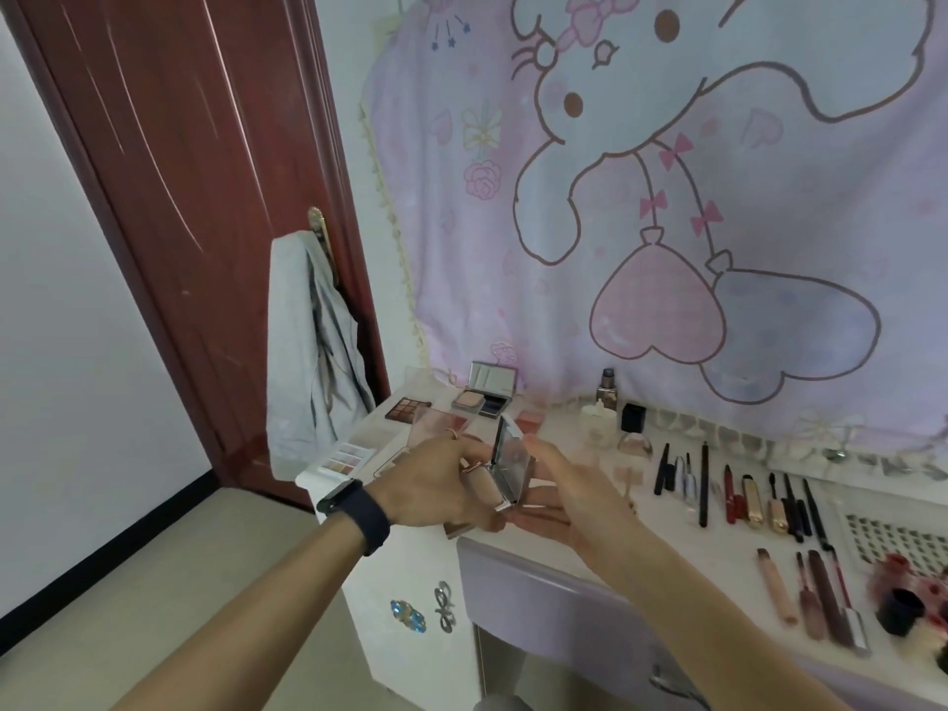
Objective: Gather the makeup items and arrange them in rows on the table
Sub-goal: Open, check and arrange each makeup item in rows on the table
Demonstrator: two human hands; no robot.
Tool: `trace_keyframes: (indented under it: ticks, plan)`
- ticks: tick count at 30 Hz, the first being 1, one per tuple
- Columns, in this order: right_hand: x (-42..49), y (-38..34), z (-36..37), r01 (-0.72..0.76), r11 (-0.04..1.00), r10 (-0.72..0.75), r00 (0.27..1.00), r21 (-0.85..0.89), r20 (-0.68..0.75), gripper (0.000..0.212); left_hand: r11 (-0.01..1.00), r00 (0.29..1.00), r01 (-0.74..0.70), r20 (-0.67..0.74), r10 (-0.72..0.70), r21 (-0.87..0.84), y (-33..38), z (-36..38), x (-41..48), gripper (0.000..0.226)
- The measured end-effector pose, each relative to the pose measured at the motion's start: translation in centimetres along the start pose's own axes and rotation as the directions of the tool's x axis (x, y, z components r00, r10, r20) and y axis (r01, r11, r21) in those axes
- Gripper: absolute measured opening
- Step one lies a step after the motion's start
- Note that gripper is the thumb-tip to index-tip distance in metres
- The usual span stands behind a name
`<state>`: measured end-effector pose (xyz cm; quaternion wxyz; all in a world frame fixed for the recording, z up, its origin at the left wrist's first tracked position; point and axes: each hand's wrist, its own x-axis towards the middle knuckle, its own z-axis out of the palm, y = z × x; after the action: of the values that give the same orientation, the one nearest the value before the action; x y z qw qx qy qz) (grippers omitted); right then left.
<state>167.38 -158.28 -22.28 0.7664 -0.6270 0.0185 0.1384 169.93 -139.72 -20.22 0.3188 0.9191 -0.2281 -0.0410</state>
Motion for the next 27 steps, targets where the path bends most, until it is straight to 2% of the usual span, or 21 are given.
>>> trace_keyframes:
  ticks: [3,7,9,11,13,15,17,19,21,23,25,27]
  plan:
    - [0.9,-0.1,1.0,-0.042,0.997,0.044,0.999,-0.06,0.03,0.047,0.997,0.999,-0.019,-0.03,0.017,-0.072,-0.9,-0.9,-0.9,0.032]
    - [2.9,-1.1,1.9,-0.021,0.978,0.043,0.993,-0.208,0.106,0.046,0.998,0.997,0.024,-0.071,-0.028,-0.062,-2.3,-3.0,-0.6,0.03]
    - [4.4,-2.2,1.4,0.044,0.952,-0.016,0.995,-0.303,0.096,0.036,0.996,0.991,0.058,-0.119,-0.065,-0.061,-3.4,-4.7,0.0,0.03]
    - [6.2,-3.8,0.2,0.142,0.884,-0.11,0.989,-0.446,0.097,0.02,0.988,0.976,0.118,-0.174,-0.133,-0.096,-4.4,-6.9,0.9,0.038]
    - [8.3,-5.8,-1.3,0.235,0.698,-0.224,0.969,-0.676,0.106,0.015,0.968,0.94,0.207,-0.245,-0.238,-0.144,-5.7,-9.4,2.5,0.056]
    - [11.1,-7.6,-2.7,0.239,0.424,-0.281,0.952,-0.873,0.125,0.014,0.951,0.908,0.25,-0.297,-0.295,-0.181,-7.4,-12.0,5.0,0.071]
    - [14.5,-8.4,-3.3,0.168,0.142,-0.236,0.963,-0.976,0.132,0.029,0.931,0.884,0.29,-0.312,-0.349,-0.221,-8.9,-14.0,8.0,0.069]
    - [17.9,-8.2,-3.2,0.097,-0.067,-0.12,0.987,-0.993,0.105,0.04,0.911,0.856,0.334,-0.328,-0.4,-0.24,-10.4,-15.3,11.3,0.071]
    - [20.8,-7.0,-2.8,0.081,-0.157,-0.023,0.996,-0.984,0.086,0.038,0.9,0.834,0.352,-0.35,-0.426,-0.258,-12.0,-15.7,14.9,0.066]
    - [23.1,-5.0,-2.4,0.08,-0.201,0.053,0.996,-0.976,0.07,0.033,0.892,0.814,0.379,-0.369,-0.449,-0.249,-13.7,-15.5,18.6,0.051]
    - [24.5,-3.2,-2.2,0.053,-0.194,0.107,0.994,-0.98,0.032,0.029,0.882,0.784,0.401,-0.406,-0.47,-0.247,-15.4,-14.8,21.7,0.049]
    - [25.4,-2.0,-2.4,0.025,-0.19,0.131,0.991,-0.982,0.0,0.023,0.884,0.762,0.358,-0.453,-0.463,-0.301,-17.4,-13.9,24.3,0.041]
